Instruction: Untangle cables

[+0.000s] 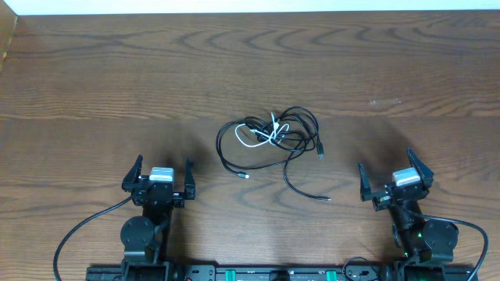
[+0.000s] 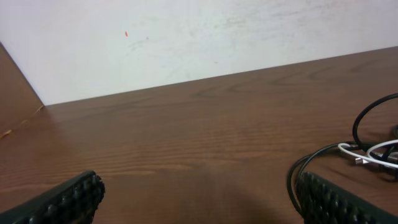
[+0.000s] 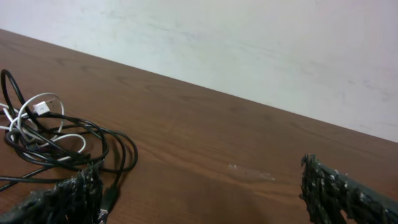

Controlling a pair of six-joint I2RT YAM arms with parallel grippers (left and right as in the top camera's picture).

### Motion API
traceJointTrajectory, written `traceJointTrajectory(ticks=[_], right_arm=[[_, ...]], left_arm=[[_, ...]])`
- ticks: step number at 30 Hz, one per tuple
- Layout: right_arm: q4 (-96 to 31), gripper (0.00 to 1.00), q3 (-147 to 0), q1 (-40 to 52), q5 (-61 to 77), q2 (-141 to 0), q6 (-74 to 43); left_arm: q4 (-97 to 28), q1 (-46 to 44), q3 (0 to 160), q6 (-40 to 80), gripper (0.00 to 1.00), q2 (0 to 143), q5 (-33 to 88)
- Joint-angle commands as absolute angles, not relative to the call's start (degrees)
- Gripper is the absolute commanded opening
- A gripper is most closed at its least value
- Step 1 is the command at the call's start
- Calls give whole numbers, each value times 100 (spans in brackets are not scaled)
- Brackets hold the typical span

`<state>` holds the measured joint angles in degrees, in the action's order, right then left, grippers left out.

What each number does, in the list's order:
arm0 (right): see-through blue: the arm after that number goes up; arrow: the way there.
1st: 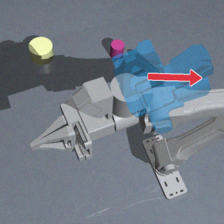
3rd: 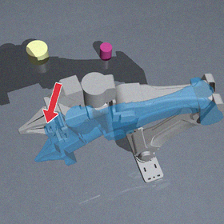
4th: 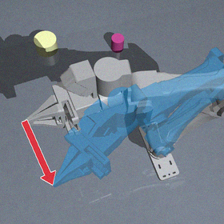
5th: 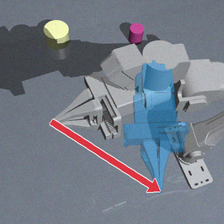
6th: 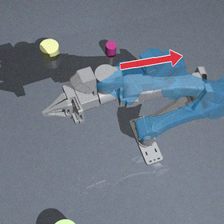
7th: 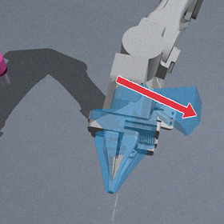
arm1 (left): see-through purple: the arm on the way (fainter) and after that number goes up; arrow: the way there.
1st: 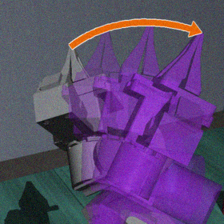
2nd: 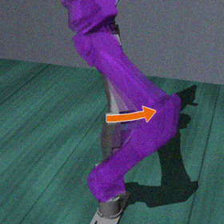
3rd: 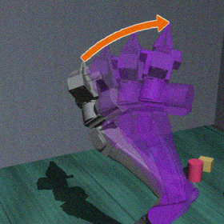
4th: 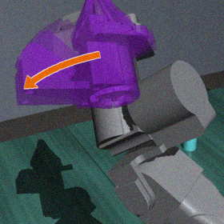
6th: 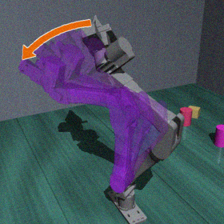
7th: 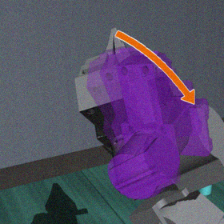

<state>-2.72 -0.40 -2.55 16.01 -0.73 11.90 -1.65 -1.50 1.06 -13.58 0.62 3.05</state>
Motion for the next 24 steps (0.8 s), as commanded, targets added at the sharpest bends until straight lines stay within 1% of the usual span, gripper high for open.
traceJointTrajectory(ticks=[1, 17, 22, 24], right_arm=[[-301, 99, -32, -220, 1555, -32, 1138], [-301, 99, -32, -220, 1555, -32, 1138], [-301, 99, -32, -220, 1555, -32, 1138], [-301, 99, -32, -220, 1555, -32, 1138]], left_arm=[[-386, -115, 23, -1435, 99, 23, 191], [-381, -115, 23, -1428, 99, 23, 386], [-445, -115, 64, -1046, 99, 23, 388], [-860, -115, 287, -873, 99, 30, 388]])
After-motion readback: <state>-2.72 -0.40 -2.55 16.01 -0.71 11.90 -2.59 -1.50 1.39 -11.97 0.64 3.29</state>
